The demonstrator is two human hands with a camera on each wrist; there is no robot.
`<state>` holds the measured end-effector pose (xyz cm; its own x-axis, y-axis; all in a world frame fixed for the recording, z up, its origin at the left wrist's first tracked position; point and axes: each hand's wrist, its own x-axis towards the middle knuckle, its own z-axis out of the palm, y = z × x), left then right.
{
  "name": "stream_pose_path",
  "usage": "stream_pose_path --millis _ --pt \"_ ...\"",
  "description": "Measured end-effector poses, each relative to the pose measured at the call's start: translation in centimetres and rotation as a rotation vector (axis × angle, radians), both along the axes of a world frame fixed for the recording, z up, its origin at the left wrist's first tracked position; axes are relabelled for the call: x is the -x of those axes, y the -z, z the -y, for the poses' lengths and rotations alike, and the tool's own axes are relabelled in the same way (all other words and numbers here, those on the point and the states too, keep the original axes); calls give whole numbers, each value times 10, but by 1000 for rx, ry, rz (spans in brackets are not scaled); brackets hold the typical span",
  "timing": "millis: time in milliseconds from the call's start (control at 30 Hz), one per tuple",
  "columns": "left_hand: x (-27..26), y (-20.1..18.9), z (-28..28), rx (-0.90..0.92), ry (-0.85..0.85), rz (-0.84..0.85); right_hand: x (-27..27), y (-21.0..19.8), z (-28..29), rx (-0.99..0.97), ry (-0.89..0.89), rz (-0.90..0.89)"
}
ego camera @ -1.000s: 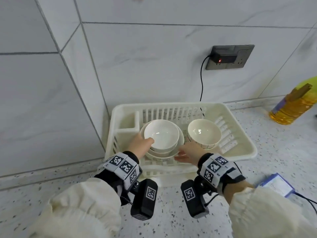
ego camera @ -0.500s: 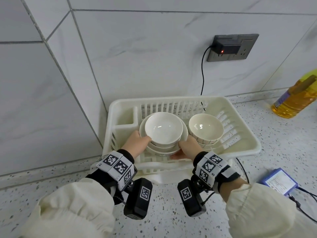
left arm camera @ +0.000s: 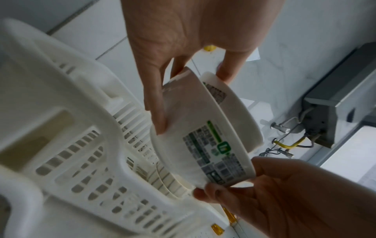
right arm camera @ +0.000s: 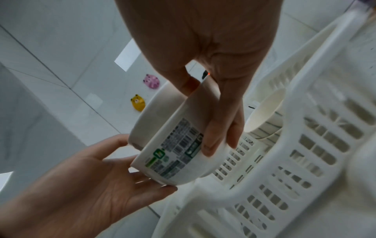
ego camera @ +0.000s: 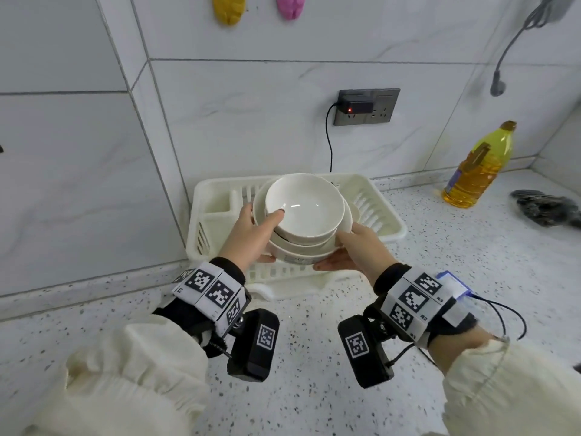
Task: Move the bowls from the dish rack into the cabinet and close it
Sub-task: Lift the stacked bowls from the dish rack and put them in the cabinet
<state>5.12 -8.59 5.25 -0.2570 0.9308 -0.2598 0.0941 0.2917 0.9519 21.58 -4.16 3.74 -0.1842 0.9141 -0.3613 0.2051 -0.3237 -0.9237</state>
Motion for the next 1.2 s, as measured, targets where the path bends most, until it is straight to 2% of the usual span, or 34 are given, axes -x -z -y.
stream_pose_path --millis 300,500,600,900,1200 --pt "-89 6 146 40 69 14 -97 4 165 25 25 21" --pt "-137 48 237 197 155 6 -147 38 267 50 48 182" --pt "-150 76 270 292 191 -6 -166 60 308 106 37 170" --pt "-163 156 322 451 183 -36 -182 140 366 253 1 160" --pt "-136 267 335 552 97 -9 -154 245 373 372 15 133"
